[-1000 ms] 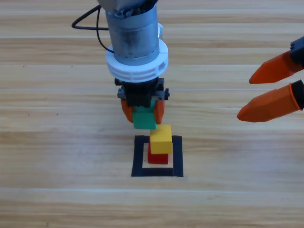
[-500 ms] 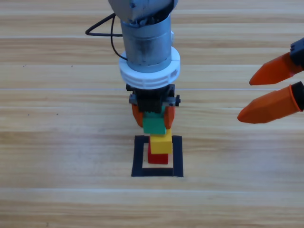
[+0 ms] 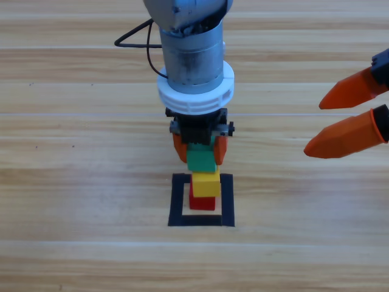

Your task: Stack the blocks in the rectangular block: red at the bottom, yellow in the middle, green on top

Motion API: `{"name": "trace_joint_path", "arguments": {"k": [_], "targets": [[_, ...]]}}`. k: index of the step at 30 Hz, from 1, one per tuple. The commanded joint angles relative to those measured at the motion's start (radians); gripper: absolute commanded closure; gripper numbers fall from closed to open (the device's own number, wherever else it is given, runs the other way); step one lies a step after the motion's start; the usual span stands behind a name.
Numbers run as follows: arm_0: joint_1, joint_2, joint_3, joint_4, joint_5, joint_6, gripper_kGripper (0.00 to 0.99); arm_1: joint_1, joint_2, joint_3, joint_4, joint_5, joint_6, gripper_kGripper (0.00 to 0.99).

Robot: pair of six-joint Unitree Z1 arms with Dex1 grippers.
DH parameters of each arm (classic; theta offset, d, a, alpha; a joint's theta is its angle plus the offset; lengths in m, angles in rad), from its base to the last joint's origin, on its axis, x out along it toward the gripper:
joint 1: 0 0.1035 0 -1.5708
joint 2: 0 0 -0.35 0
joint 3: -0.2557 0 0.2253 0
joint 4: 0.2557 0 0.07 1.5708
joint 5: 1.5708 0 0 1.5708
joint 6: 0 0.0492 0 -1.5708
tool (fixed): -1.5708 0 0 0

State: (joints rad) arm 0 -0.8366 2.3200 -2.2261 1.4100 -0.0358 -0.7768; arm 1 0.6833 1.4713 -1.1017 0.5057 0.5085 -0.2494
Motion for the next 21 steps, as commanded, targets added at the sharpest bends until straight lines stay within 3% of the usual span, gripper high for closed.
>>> {"name": "trace_joint_path", "arguments": {"k": [1,21], "targets": [[-0.026,0.052,-0.003,0.007,-0.007,-0.015,0.99,0.021,-0.005,0.034,-0.013,-0.005,-0.01,0.004],[-0.036,0.052,-0.003,0.007,-0.007,-0.016,0.99,0.021,-0.003,0.034,-0.013,-0.005,-0.011,0.004]]}}
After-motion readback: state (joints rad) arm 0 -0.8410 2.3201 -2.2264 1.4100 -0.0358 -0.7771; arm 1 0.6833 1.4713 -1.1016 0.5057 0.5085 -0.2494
